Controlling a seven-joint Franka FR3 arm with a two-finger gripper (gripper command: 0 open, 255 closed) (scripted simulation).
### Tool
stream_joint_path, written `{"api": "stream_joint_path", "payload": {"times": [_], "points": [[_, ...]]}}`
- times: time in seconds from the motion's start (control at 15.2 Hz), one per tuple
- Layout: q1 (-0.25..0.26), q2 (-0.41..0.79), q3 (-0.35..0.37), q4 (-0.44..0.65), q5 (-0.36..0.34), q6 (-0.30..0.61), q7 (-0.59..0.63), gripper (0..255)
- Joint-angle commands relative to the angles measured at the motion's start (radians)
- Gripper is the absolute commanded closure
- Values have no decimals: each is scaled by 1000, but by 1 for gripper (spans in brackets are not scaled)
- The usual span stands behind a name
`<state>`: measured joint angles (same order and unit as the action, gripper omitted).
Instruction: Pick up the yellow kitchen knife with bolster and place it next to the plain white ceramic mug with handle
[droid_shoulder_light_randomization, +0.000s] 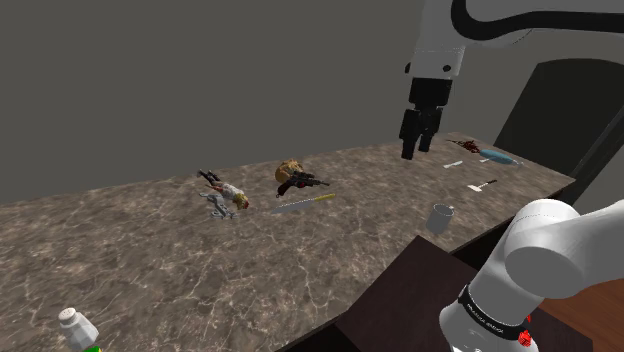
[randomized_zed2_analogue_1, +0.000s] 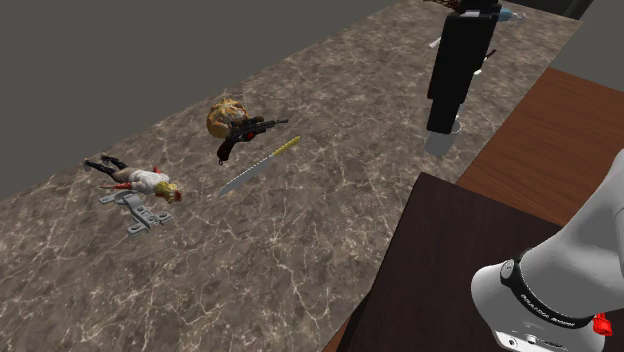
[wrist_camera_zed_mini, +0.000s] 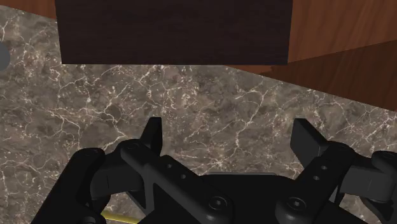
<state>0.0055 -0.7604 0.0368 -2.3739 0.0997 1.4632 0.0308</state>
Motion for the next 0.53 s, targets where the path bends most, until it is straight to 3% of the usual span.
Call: {"api": "stream_joint_path", "payload": {"times": [0.0, 0.46], "points": [[0, 0, 0, 0, 0, 0, 0, 0], [15, 88, -111, -119, -96, 233, -268, 0]]}}
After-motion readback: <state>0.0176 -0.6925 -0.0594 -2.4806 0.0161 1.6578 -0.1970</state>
